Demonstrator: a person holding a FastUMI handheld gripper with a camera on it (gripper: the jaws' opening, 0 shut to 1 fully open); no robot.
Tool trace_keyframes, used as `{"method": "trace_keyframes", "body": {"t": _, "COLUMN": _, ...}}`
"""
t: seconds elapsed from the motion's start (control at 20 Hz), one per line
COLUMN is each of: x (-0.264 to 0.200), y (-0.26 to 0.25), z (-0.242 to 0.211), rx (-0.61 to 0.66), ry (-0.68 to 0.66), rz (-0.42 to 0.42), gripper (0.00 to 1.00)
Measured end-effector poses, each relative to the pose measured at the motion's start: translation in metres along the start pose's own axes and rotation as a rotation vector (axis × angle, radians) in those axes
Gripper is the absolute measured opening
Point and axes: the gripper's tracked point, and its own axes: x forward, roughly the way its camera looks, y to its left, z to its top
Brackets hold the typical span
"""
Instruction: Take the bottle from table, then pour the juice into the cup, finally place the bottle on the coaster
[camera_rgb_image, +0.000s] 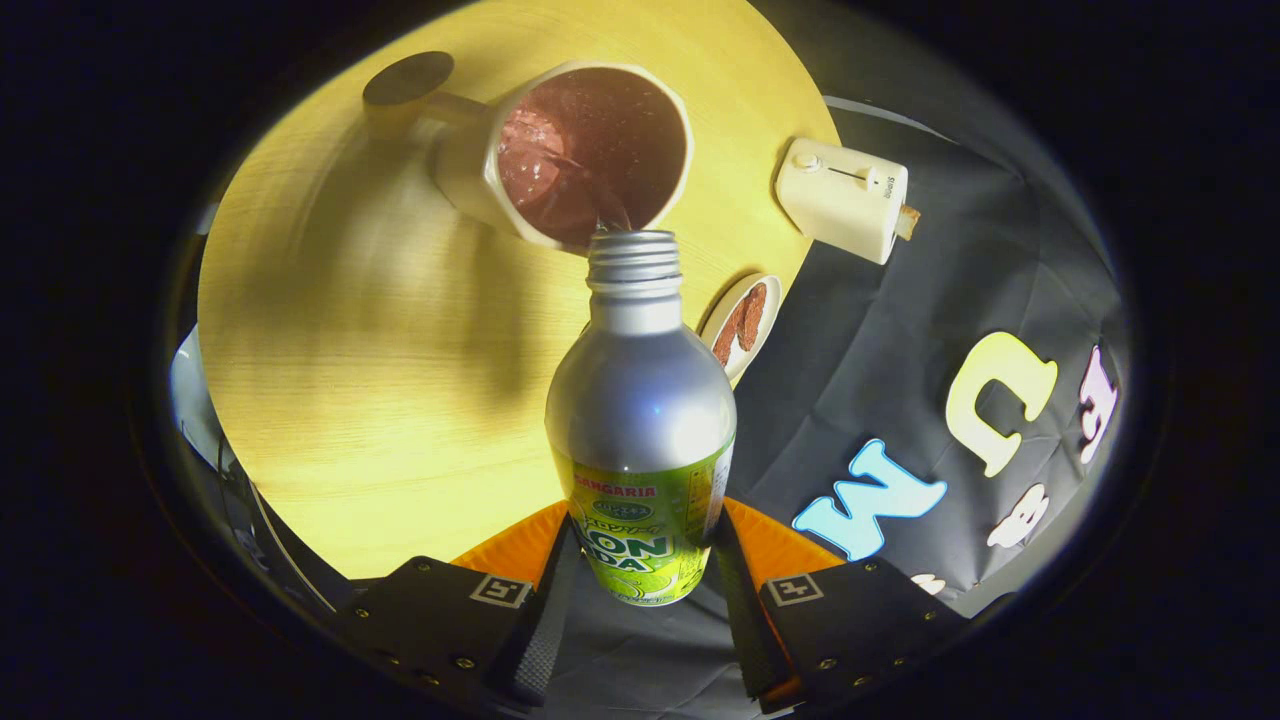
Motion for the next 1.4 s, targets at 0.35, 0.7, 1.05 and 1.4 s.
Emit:
{"method": "trace_keyframes", "body": {"t": 0.35, "x": -0.004, "y": -0.007, "z": -0.001, "rx": -0.038, "ry": 0.021, "rz": 0.005, "gripper": 0.70}}
{"method": "trace_keyframes", "body": {"t": 0.7, "x": -0.009, "y": -0.008, "z": 0.002, "rx": -0.074, "ry": 0.039, "rz": 0.010, "gripper": 0.70}}
{"method": "trace_keyframes", "body": {"t": 1.05, "x": -0.009, "y": -0.009, "z": 0.001, "rx": -0.099, "ry": 0.060, "rz": 0.009, "gripper": 0.70}}
{"method": "trace_keyframes", "body": {"t": 1.4, "x": -0.012, "y": -0.015, "z": 0.002, "rx": -0.129, "ry": 0.077, "rz": -0.004, "gripper": 0.70}}
